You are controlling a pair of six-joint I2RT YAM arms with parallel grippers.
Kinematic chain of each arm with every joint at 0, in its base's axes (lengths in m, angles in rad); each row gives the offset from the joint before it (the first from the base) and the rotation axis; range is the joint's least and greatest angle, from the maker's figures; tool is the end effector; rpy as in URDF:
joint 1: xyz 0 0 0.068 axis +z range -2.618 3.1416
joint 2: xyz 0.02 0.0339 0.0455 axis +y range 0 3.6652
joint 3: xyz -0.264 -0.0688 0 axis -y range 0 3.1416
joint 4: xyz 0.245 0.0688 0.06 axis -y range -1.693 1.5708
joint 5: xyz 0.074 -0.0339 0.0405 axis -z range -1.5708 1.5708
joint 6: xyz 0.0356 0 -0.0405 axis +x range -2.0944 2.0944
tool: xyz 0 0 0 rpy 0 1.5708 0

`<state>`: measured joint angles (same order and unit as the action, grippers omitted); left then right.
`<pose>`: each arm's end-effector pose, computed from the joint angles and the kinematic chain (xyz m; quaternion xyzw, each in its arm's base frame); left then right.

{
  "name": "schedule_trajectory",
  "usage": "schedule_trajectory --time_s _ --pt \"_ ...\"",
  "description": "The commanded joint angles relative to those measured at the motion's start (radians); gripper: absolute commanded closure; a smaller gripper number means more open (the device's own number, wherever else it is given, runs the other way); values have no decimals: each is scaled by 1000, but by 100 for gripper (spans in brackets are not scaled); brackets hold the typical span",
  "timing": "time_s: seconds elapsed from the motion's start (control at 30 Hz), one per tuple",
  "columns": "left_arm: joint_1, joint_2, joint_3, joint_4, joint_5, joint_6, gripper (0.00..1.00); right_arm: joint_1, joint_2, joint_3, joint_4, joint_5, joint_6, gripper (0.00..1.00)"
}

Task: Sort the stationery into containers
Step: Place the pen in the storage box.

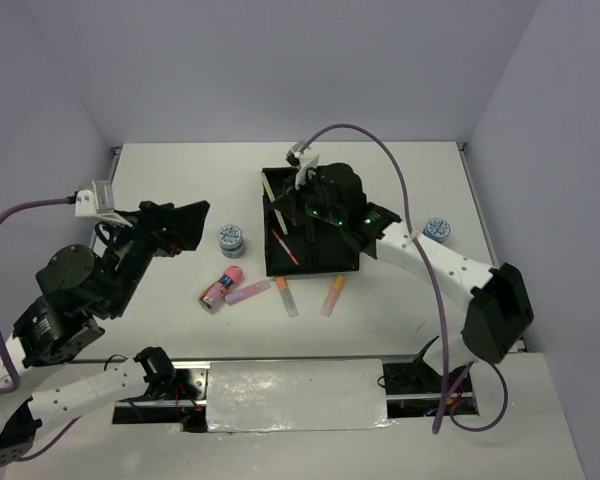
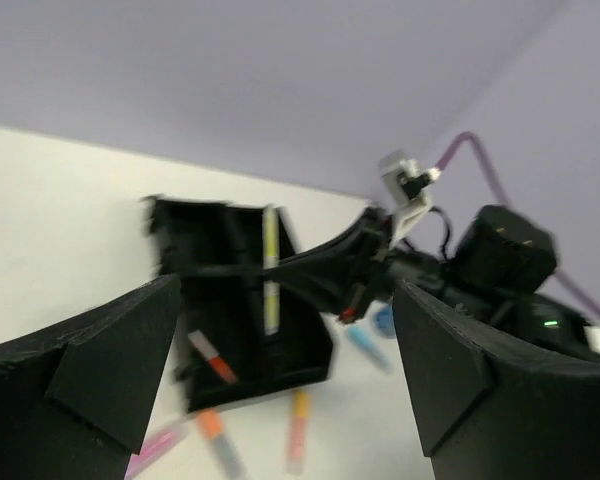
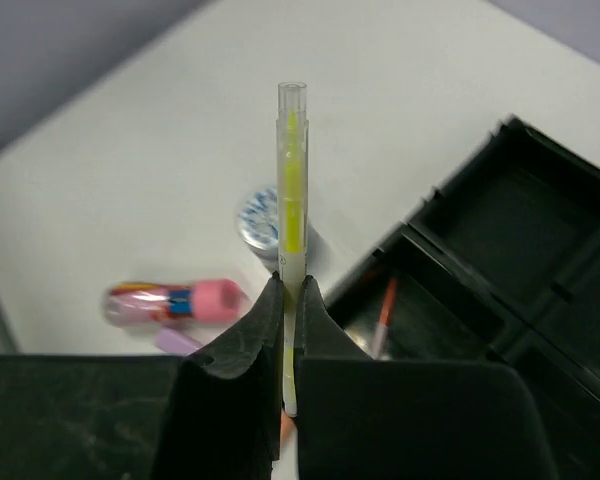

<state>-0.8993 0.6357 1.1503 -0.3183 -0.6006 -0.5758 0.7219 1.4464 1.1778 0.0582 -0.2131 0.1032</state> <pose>0.0734 -0.0601 0.4632 -0.1281 0.6349 -0.3577 0.6727 0.2545 0.2341 0.3456 -0.2991 0.7160 0.3265 0.5398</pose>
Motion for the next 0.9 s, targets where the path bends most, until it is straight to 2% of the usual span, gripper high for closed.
schedule_trajectory --time_s 0.0,0.2,0.37,0.43,0.63,0.8,0.87 --pt "-4 47 31 -356 -232 42 1 1 78 85 -205 179 -163 100" --pt "-3 -22 -66 -436 -215 129 1 -10 259 157 -250 248 -235 100" --pt "-1 -114 -248 -340 -145 154 1 -15 359 194 -250 227 -270 100" --pt "3 -129 -250 -324 -79 168 1 -15 377 198 -250 221 -272 100" --pt "3 -142 -261 -295 -44 185 1 -10 414 183 -239 218 -252 100" --pt "3 -145 -262 -295 -47 185 1 -10 450 180 -241 245 -217 94" --pt "3 -143 -264 -294 -44 186 1 -10 462 184 -241 250 -212 88"
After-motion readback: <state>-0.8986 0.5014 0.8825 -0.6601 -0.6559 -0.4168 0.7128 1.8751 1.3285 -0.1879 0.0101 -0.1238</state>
